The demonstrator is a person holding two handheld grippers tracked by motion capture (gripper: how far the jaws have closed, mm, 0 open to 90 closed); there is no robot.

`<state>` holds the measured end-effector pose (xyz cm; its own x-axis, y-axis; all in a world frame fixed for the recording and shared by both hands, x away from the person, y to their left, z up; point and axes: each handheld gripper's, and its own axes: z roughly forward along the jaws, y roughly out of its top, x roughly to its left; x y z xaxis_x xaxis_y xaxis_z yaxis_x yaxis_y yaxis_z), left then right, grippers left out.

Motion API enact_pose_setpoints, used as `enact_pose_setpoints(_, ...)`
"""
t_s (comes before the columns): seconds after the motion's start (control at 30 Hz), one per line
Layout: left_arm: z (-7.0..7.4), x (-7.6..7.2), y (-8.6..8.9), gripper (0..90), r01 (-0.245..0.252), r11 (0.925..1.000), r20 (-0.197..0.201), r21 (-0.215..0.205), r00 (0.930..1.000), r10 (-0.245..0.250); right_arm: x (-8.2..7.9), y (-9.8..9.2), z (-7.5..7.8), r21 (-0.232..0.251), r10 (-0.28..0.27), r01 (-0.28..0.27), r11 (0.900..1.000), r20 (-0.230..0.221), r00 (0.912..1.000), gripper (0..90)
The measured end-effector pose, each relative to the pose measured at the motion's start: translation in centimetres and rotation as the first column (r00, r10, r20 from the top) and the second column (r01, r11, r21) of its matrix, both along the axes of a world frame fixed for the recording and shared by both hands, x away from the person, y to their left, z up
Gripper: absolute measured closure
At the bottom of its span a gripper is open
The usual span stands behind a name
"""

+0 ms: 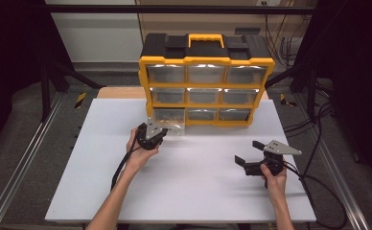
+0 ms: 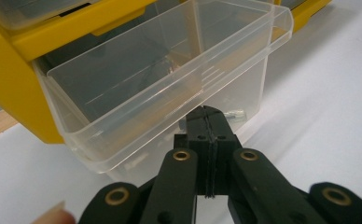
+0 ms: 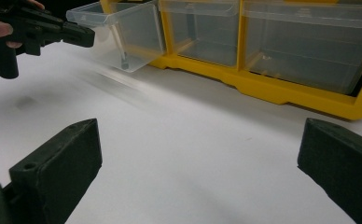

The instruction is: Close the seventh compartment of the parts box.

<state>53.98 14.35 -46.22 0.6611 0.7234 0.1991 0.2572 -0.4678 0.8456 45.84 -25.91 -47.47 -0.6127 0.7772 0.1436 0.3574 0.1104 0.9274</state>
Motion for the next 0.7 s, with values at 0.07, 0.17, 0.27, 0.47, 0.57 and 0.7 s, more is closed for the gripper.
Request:
enact_pose_setpoints(0.07, 0.00, 0.05, -0.02, 89.4, -0.001, 1.0000, 0.000, -0.001, 1.0000, 0.001, -0.01, -0.01, 0.01, 0.002, -0.001, 0.001, 1.000, -0.004, 1.0000, 0.5)
enact_pose_setpoints(0.17, -0.01, 0.29, -0.11, 89.3, -0.005, 1.0000, 0.000, 0.001, 1.0000, 0.005, 0.00, -0.01, -0.01, 0.001, 0.000, 0.000, 1.000, -0.004, 1.0000, 0.5)
enact_pose_setpoints(0.27, 0.00, 0.47, -0.15, 89.4, -0.006, 1.0000, -0.001, 0.003, 1.0000, 0.006, 0.00, 0.00, -0.01, 0.002, 0.001, -0.001, 1.000, -0.003, 1.0000, 0.5)
enact_pose_setpoints(0.47, 0.03, 0.78, -0.22, 89.4, -0.009, 0.9999, -0.003, 0.007, 1.0000, 0.009, -0.01, 0.00, -0.01, 0.002, 0.001, -0.001, 1.000, -0.004, 1.0000, 0.5)
enact_pose_setpoints(0.57, 0.00, 0.91, -0.23, 89.3, -0.010, 1.0000, -0.002, 0.001, 1.0000, 0.010, -0.02, -0.01, 0.00, 0.002, 0.000, 0.000, 1.000, -0.004, 1.0000, 0.5)
enact_pose_setpoints(0.7, -0.03, 1.02, -0.24, 89.4, -0.012, 0.9999, -0.004, -0.002, 0.9999, 0.012, -0.01, -0.01, 0.00, 0.002, 0.000, 0.000, 1.000, -0.004, 1.0000, 0.5)
